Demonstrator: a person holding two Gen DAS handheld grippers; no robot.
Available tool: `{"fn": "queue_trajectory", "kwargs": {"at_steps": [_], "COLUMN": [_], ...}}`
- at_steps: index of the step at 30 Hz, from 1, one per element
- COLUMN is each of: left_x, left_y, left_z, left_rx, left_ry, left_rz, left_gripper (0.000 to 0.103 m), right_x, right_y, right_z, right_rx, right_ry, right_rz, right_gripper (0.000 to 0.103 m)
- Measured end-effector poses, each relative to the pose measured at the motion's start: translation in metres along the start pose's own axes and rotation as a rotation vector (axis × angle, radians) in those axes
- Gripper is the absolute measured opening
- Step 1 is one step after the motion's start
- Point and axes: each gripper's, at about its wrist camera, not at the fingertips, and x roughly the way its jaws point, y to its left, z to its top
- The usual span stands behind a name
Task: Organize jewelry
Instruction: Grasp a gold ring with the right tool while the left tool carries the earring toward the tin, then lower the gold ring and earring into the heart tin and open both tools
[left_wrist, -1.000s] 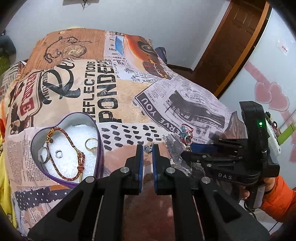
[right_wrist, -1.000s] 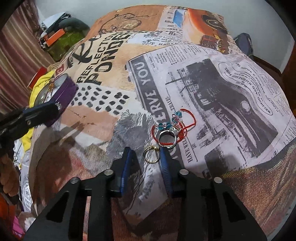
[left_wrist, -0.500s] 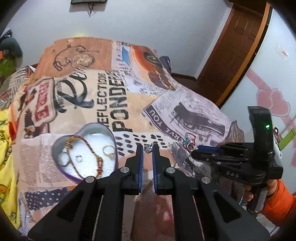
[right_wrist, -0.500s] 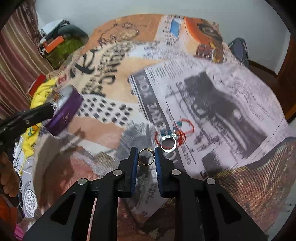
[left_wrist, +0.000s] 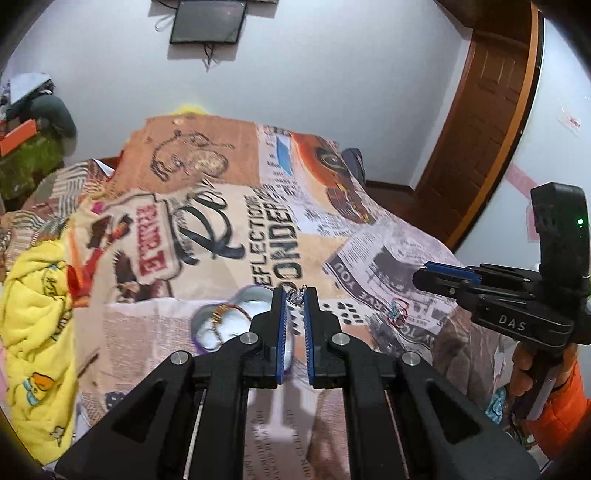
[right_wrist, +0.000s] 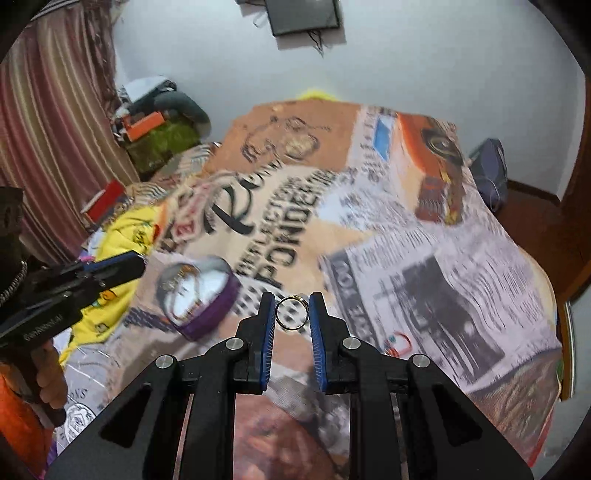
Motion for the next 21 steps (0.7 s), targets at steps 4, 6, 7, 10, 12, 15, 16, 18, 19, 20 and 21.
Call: {"fn": "queue_trajectory", "kwargs": {"at_steps": [4, 6, 7, 10, 12, 15, 16, 18, 19, 20, 21], "left_x": [-0.012, -0.016, -0.018, -0.019, -0.018, -0.014, -0.011, -0.006, -0.004, 0.000, 0.003], "left_y": [0.009, 0.014, 0.017, 0.023, 0.028, 0.034, 0.037, 0.041, 0.042, 0.044, 0.045], "left_z": [0.004, 0.005, 0.005, 0.004, 0.003, 0.002, 0.001, 0.000, 0.000, 0.000, -0.001], "left_rx": [-0.005, -0.006, -0.008, -0.015, -0.021, -0.031, -0.036, -0.043, -0.046, -0.047, -0.048], "left_ry": [-0.030, -0.041, -0.044, -0.048, -0.047, -0.040, -0.035, -0.024, -0.019, -0.013, -0.006], "left_rz": [0.027, 0.040, 0.047, 0.060, 0.067, 0.072, 0.072, 0.067, 0.064, 0.061, 0.057], "left_gripper": [0.008, 0.008, 0.008, 0.008, 0.008, 0.008, 0.008, 0.008, 0.008, 0.008, 0.008], "right_x": [0.000, 0.002, 0.003, 0.009, 0.011, 0.020, 0.022, 0.031, 0.033, 0.038, 0.041], "right_y": [0.017, 0.025, 0.029, 0.041, 0.047, 0.056, 0.058, 0.062, 0.063, 0.065, 0.066], "right_z": [0.008, 0.012, 0.014, 0.018, 0.019, 0.021, 0.021, 0.021, 0.021, 0.020, 0.019], "right_rx": [-0.024, -0.035, -0.038, -0.052, -0.061, -0.072, -0.076, -0.084, -0.087, -0.091, -0.095], "right_ry": [-0.027, -0.037, -0.040, -0.045, -0.047, -0.039, -0.036, -0.021, -0.014, -0.004, 0.005], "right_rz": [0.029, 0.049, 0.058, 0.082, 0.094, 0.118, 0.122, 0.134, 0.138, 0.142, 0.145], "right_gripper": [0.017, 0.017, 0.017, 0.017, 0.017, 0.017, 0.017, 0.017, 0.017, 0.017, 0.017]}}
